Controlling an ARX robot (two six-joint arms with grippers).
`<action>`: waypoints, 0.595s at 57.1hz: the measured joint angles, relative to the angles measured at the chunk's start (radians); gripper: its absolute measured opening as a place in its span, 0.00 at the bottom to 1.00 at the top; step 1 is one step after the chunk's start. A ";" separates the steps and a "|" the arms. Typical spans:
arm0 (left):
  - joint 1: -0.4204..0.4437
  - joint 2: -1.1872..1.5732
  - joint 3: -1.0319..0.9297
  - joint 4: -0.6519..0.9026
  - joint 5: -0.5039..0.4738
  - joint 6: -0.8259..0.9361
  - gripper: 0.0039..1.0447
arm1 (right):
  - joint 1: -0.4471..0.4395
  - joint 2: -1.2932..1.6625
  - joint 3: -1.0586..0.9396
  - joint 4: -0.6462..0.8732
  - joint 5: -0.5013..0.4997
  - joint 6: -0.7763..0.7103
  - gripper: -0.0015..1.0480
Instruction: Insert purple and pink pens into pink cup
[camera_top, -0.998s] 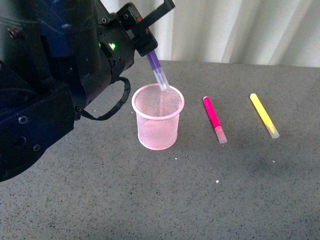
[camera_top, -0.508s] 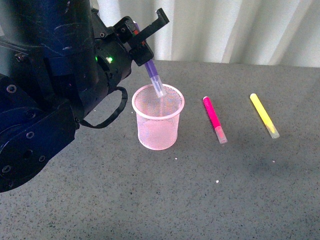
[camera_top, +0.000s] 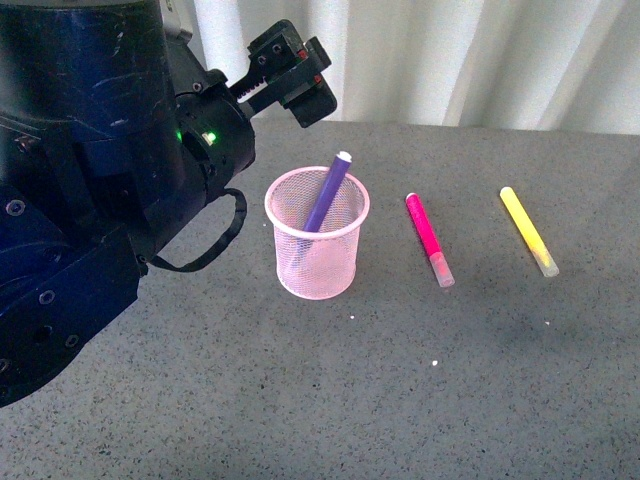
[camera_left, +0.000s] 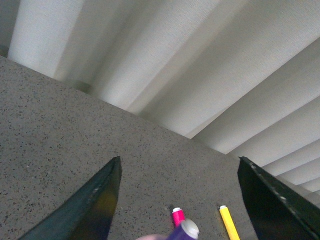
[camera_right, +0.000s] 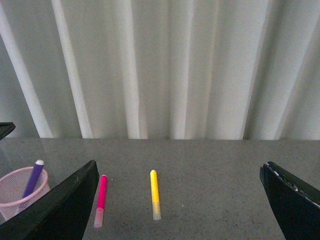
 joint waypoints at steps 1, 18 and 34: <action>0.002 0.000 -0.003 0.000 0.002 0.000 0.82 | 0.000 0.000 0.000 0.000 0.000 0.000 0.93; 0.058 -0.214 -0.061 -0.213 0.142 0.054 0.94 | 0.000 0.000 0.000 0.000 0.000 0.000 0.93; 0.248 -0.707 -0.187 -0.617 0.510 0.084 0.94 | 0.000 0.000 0.000 0.000 0.000 0.000 0.93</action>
